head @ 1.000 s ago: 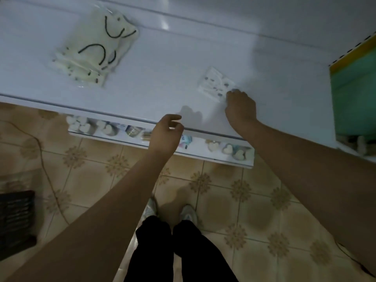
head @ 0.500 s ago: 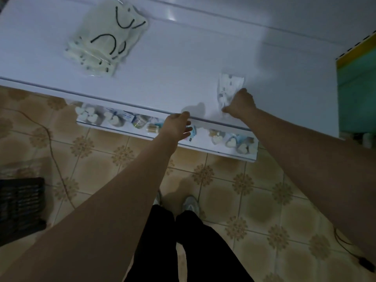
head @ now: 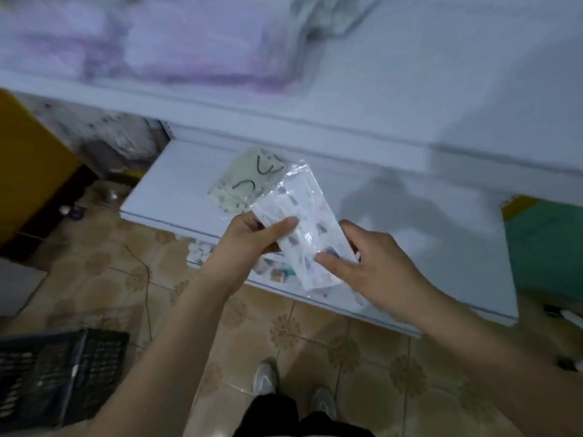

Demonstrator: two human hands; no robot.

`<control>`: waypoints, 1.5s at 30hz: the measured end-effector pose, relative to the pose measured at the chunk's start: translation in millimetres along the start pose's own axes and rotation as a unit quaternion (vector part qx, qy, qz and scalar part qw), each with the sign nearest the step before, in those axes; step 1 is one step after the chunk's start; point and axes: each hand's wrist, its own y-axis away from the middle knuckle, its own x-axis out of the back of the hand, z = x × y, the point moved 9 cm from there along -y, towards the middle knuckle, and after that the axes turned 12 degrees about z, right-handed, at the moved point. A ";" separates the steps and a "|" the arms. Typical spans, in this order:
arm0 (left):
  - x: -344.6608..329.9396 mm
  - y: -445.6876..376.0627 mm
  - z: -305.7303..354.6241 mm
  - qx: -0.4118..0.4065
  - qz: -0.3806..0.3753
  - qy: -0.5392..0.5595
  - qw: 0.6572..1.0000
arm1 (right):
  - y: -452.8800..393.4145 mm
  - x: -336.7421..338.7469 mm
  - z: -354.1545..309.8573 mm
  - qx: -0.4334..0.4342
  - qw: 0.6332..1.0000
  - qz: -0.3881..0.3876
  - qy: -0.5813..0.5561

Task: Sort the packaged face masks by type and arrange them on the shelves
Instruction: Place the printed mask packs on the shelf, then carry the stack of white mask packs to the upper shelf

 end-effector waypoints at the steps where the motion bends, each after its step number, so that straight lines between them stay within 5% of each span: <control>1: 4.2 13.3 33.9 -0.028 -0.012 -0.024 0.999 | 4.2 20.0 -29.9 0.028 0.999 0.025 -0.012; 5: 16.0 40.0 182.4 -0.165 -0.017 -0.058 0.984 | -22.5 103.5 -131.2 0.102 0.981 0.107 -0.129; 8: 35.1 23.7 267.5 -0.284 0.069 -0.053 0.955 | -88.2 149.4 -176.0 0.099 0.969 0.144 -0.172; 11: 71.7 -9.3 296.8 -0.396 0.257 -0.244 0.847 | -174.9 187.5 -190.7 0.074 0.956 0.224 -0.175; 13: 66.2 -33.9 289.5 -0.427 0.237 -0.389 0.781 | -237.0 197.2 -186.5 0.038 0.955 0.245 -0.164; 18: 39.3 -77.9 253.3 -0.385 0.139 -0.590 0.696 | -315.0 192.0 -155.5 -0.069 0.965 0.254 -0.004; 21: 49.5 -77.9 272.8 -0.417 0.146 -0.533 0.722 | -305.3 191.3 -165.4 -0.066 0.940 0.298 0.152; 24: 72.5 -44.7 281.8 -0.492 0.201 -0.370 0.762 | -257.8 174.9 -227.5 0.092 0.909 0.385 0.132; 28: 109.6 23.0 228.2 -0.565 0.342 -0.281 0.696 | -154.0 106.3 -306.5 0.362 0.852 0.372 0.076; 32: 143.3 -3.6 75.0 -0.364 0.251 -0.383 0.811 | -94.3 -18.5 -279.1 0.527 0.798 0.268 0.119; 36: 193.1 -41.4 -52.7 -0.137 0.275 -0.322 0.895 | -158.6 -142.6 -161.9 0.342 0.917 0.071 0.194; 39: 216.7 -87.5 -109.0 -0.027 0.274 -0.223 0.935 | -221.6 -209.5 -74.6 0.171 0.960 -0.027 0.220; 42: 231.0 -145.2 -129.0 -0.018 0.268 -0.207 0.941 | -286.6 -254.5 -14.5 0.018 0.982 -0.025 0.188; 45: 248.9 -201.2 -141.1 -0.049 0.291 -0.217 0.931 | -328.9 -281.2 38.9 -0.238 0.968 0.050 0.055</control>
